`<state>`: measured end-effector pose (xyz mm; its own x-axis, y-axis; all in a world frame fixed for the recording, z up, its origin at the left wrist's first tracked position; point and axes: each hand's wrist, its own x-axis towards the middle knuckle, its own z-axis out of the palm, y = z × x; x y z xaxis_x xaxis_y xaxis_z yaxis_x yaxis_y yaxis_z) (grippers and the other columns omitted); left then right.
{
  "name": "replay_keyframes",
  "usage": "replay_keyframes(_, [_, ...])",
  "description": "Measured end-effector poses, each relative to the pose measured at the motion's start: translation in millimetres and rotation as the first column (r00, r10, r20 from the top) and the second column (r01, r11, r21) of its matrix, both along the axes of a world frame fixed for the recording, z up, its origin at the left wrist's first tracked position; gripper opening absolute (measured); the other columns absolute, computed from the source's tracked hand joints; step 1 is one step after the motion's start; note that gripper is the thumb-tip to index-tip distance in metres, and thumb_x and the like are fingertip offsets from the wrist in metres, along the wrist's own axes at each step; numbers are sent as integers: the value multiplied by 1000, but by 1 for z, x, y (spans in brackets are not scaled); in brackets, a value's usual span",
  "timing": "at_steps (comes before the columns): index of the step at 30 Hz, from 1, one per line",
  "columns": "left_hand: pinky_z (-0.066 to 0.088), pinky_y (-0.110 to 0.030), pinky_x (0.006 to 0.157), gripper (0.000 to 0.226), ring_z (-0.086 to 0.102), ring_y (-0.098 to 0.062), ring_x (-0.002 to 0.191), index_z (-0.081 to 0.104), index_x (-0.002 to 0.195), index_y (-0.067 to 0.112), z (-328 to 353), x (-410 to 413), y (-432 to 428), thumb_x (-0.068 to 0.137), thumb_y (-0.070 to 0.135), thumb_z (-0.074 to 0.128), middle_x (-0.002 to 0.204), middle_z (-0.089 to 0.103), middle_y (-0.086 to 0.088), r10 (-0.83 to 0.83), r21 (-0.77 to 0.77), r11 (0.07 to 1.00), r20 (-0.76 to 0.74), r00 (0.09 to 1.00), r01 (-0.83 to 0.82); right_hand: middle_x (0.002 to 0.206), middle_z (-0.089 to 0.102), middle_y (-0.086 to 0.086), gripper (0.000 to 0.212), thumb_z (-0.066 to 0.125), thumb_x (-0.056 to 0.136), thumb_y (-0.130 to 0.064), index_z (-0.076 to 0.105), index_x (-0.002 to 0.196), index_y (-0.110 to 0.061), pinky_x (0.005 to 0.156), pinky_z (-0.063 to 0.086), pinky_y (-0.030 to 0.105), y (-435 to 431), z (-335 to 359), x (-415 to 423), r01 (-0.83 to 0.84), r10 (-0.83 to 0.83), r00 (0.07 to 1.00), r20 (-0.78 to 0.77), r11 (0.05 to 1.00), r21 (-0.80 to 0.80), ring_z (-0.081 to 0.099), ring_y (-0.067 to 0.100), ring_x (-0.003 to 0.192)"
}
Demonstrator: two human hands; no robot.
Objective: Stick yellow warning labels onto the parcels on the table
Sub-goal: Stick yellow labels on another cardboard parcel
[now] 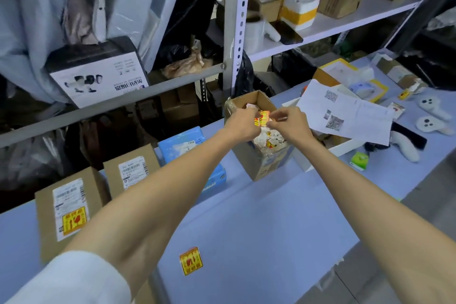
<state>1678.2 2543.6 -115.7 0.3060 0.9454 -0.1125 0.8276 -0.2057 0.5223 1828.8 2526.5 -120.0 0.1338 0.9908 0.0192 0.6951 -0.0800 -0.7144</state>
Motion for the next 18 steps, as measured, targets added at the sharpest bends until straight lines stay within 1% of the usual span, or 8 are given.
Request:
replay_keyframes(2, [51,-36,78,45,61,-32,102,57,124,13,3,-5,-3,80,18,61,112,64,-13,25,6,1000,6,1000,-25,107,71,9,34,77,76,-20,71,108,-7,85,52,33,-5,3,-3,-27,27,999,22,999,-20,65,19,94])
replay_keyframes(4, [51,-37,84,47,60,-31,106,57,127,12,7,-13,-10,80,17,61,115,64,-14,47,-3,999,25,999,-47,110,69,8,36,76,77,-20,70,110,-7,82,51,31,-11,8,-8,-66,67,997,36,997,-33,63,17,93])
replay_keyframes(7, [52,-36,82,40,61,-33,103,61,118,11,11,-34,-25,79,20,61,110,65,-15,90,-10,996,35,995,-90,111,67,2,37,74,79,-23,68,113,-8,69,45,24,-21,14,-22,-143,148,986,72,987,-71,60,14,93])
replay_keyframes(8, [52,-38,84,38,61,-33,104,61,116,11,12,-43,-33,79,22,62,112,65,-15,109,-11,994,32,994,-108,112,67,2,37,74,79,-24,69,112,-9,69,43,23,-25,15,-28,-167,173,980,94,984,-70,61,14,94])
replay_keyframes(10, [51,-41,91,41,58,-31,111,59,121,12,14,-65,-50,81,22,63,119,63,-14,146,-24,989,28,989,-146,112,68,5,38,75,77,-24,69,111,-8,75,42,24,-33,18,-48,-223,228,964,138,973,-54,63,17,98])
replay_keyframes(12, [48,-38,94,43,56,-30,115,57,125,13,14,-91,-70,83,21,63,124,60,-13,203,-35,979,21,979,-202,113,68,9,39,76,78,-23,68,112,-5,82,46,27,-43,20,-75,-320,325,929,175,946,-55,63,20,104])
replay_keyframes(15, [48,-37,93,41,57,-28,113,59,123,14,12,-136,-104,83,21,63,122,62,-12,310,-42,950,19,951,-309,119,67,9,43,76,78,-24,66,116,-6,89,47,29,-61,21,-125,-458,461,857,231,886,-69,61,21,109])
replay_keyframes(18, [52,-40,89,39,59,-27,108,60,120,13,8,-182,-145,82,19,62,120,62,-13,422,-75,905,33,906,-419,125,62,8,46,74,79,-23,63,120,-7,93,47,32,-88,20,-178,-570,576,787,221,816,-95,56,21,116])
